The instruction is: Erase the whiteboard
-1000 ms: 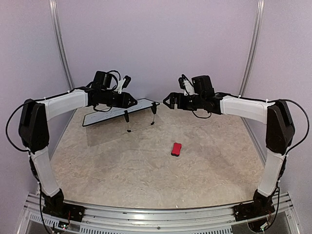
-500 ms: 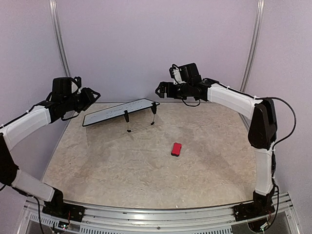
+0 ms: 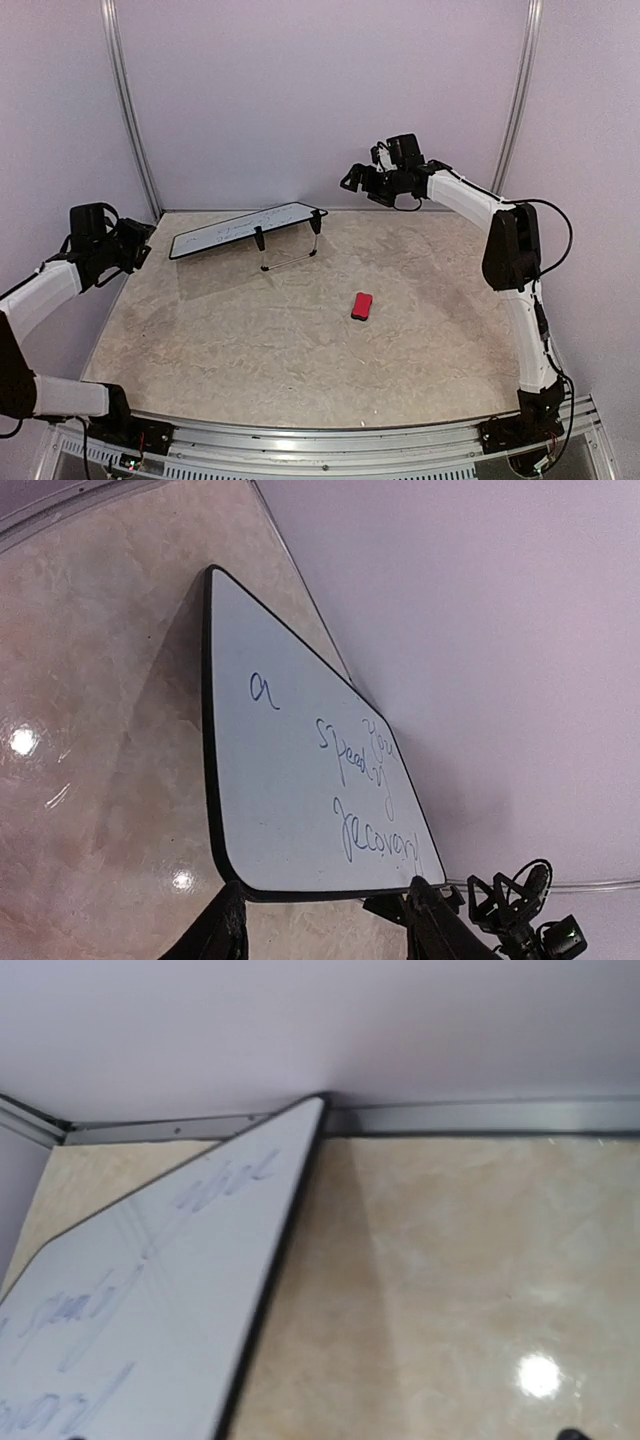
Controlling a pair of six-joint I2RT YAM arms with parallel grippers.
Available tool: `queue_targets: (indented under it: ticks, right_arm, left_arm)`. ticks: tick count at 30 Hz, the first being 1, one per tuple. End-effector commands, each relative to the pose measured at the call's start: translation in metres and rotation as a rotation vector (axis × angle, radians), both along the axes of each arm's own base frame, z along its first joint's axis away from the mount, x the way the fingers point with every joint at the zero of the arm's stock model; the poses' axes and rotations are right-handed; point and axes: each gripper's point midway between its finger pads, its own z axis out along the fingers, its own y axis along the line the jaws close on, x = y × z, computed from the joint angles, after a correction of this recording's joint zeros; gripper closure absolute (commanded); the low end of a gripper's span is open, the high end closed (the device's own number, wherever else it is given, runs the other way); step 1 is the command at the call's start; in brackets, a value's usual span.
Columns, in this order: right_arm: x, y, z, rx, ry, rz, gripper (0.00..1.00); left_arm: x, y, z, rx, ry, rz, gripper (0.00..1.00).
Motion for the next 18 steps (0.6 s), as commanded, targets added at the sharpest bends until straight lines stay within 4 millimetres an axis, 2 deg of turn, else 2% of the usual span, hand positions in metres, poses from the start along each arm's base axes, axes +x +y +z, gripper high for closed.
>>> queue_targets:
  ticks: [1, 4, 8, 11, 18]
  right_arm:
    - [-0.009, 0.014, 0.002, 0.042, 0.034, 0.070, 0.02]
    - [-0.008, 0.010, 0.005, 0.028, 0.015, 0.056, 0.02]
    - [-0.010, 0.006, 0.015, 0.013, -0.014, 0.047, 0.02]
    - [-0.012, 0.004, 0.021, 0.007, -0.033, 0.049, 0.02]
    - [-0.029, 0.015, 0.044, -0.045, -0.104, 0.087, 0.02]
  left_arm:
    - [0.001, -0.001, -0.015, -0.153, 0.004, 0.002, 0.50]
    - [0.005, -0.003, -0.029, -0.201, 0.019, -0.009, 0.50]
    - [0.013, 0.002, -0.054, -0.246, 0.069, 0.000, 0.49]
    - [0.020, 0.007, -0.064, -0.283, 0.071, 0.003, 0.49]
    - [0.054, 0.002, -0.084, -0.381, 0.049, -0.069, 0.49]
